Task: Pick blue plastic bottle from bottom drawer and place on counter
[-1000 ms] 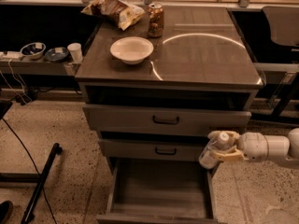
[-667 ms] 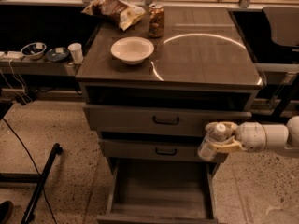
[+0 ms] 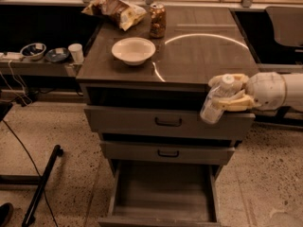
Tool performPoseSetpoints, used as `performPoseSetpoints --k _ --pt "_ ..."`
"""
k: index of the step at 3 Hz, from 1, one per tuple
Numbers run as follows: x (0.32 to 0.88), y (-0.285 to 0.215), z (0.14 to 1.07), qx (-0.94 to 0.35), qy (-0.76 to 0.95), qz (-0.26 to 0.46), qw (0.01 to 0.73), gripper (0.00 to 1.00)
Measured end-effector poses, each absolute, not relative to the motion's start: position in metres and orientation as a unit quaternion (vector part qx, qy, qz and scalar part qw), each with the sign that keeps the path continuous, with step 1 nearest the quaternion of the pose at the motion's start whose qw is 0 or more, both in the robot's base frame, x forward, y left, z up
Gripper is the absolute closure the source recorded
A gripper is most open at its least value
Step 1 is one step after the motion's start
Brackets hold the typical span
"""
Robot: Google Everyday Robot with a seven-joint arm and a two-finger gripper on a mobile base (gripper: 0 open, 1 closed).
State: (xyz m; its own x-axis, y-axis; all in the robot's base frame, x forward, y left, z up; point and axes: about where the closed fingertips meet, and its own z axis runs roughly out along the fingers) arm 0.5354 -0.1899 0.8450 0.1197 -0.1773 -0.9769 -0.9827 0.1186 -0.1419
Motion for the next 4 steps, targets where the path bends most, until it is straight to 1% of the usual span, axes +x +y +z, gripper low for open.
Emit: performPoseSetpoints --k 1,2,3,4 --pt "0.560 -0.185 0.914 -0.535 0.541 0.392 0.517 1.00" --pt "0.582 -0.175 0.948 -0.524 0.534 0.440 0.496 1.00" --pt "0.590 -0.189 0.988 -0.511 0.534 0.440 0.510 1.00" --pt "0.610 -0.217 1.012 -0.461 0.579 0.388 0.549 1.00"
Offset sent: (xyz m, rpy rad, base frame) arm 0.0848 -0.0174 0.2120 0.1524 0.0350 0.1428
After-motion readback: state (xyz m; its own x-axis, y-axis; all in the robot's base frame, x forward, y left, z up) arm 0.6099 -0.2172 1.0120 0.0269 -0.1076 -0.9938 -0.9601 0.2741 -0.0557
